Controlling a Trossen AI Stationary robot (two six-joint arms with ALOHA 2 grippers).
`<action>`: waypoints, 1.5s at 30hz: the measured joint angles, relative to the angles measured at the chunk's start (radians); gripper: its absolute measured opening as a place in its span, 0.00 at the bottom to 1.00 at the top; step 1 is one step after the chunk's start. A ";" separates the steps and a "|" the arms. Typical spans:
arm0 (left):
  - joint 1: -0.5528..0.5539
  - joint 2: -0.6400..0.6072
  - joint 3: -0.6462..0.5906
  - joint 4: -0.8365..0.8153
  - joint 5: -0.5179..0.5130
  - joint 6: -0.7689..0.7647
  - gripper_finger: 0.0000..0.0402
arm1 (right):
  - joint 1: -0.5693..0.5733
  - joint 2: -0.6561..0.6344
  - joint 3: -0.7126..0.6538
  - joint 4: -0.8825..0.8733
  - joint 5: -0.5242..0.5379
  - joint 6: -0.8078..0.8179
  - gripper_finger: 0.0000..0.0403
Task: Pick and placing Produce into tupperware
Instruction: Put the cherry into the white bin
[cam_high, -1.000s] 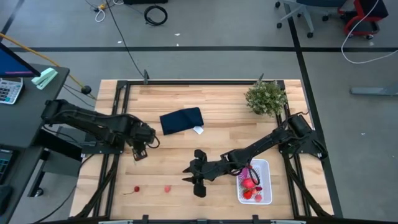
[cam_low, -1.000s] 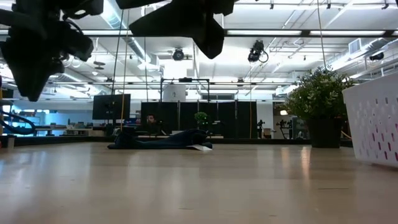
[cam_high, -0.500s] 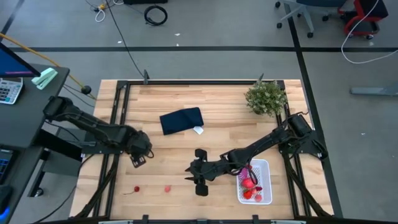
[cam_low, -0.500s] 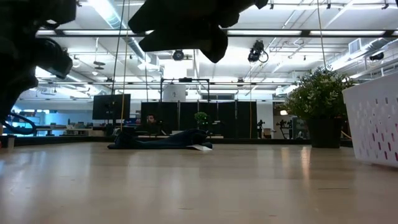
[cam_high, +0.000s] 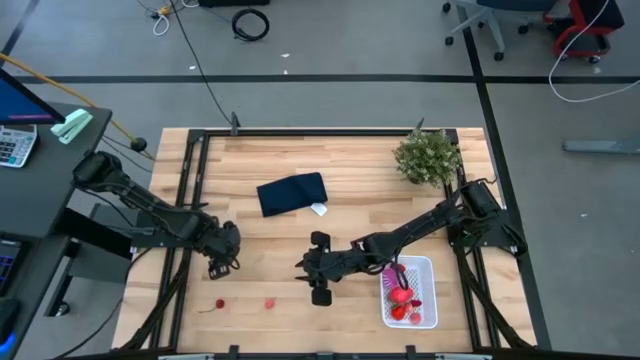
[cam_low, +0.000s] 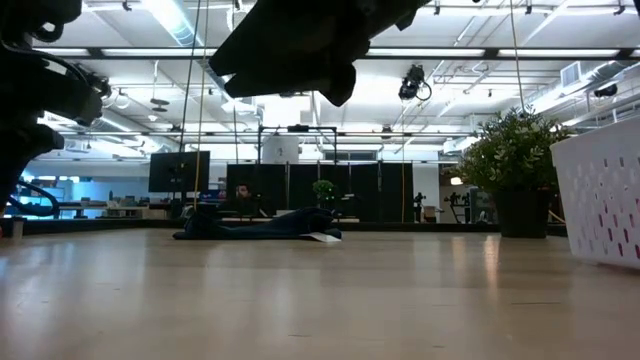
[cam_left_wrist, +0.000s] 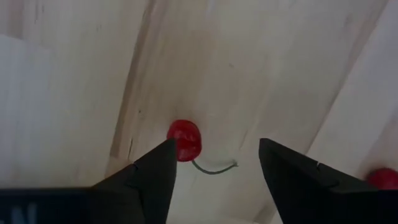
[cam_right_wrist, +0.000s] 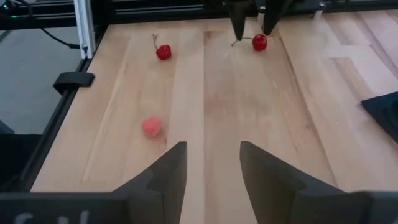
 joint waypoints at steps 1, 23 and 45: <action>0.000 0.000 0.000 0.000 0.000 0.010 0.59 | 0.000 0.000 0.000 0.000 0.000 0.000 0.39; 0.007 0.000 0.000 -0.034 -0.090 -0.096 0.61 | 0.021 0.000 0.000 -0.001 -0.013 0.063 0.39; 0.010 0.000 0.000 0.095 -0.163 -0.015 0.60 | 0.044 0.000 0.000 -0.002 -0.011 0.073 0.39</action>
